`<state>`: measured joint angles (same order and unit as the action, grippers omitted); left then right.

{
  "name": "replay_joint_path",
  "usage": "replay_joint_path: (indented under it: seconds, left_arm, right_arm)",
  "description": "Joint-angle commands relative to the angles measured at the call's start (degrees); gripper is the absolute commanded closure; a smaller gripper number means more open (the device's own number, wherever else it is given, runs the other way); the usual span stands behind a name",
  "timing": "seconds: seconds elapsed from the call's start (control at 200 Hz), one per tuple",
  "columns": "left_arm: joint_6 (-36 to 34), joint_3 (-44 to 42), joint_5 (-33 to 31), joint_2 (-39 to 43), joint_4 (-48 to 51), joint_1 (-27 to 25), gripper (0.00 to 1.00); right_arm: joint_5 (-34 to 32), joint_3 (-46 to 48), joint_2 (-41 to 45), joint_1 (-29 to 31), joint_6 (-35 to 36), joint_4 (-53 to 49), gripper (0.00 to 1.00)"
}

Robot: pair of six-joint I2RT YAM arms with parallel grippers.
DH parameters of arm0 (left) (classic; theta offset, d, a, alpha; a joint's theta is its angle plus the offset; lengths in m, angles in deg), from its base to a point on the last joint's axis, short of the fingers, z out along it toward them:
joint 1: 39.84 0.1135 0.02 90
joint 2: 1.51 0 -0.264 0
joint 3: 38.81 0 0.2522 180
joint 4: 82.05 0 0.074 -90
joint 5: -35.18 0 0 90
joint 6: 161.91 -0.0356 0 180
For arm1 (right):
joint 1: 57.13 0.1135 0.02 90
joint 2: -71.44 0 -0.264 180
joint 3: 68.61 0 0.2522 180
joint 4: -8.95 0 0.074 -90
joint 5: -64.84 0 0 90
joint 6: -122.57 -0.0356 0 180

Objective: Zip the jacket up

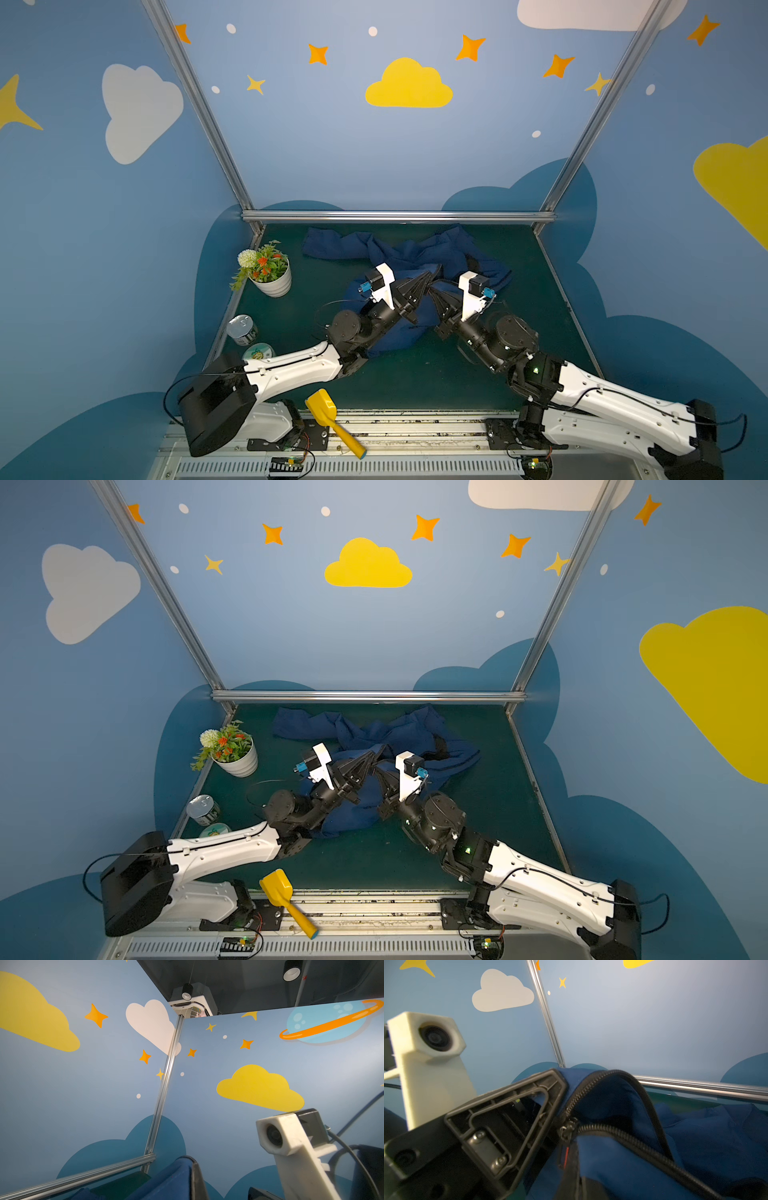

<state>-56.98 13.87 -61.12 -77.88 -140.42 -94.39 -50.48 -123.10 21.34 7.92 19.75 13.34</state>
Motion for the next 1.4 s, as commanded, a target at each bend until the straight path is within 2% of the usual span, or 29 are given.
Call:
replay_joint_path:
  seconds: [0.0,1.392]
  left_arm:
    - [-1.19,1.54,-0.3,0.88,-1.87,-0.3,0.97]
    - [-1.23,0.39,-0.81,0.88,-2.22,-0.3,0.97]
  right_arm:
    - [-0.25,-2.18,0.81,0.31,0.23,1.63,1.0]
    - [-0.12,-2.95,-0.1,1.08,0.65,1.71,1.0]
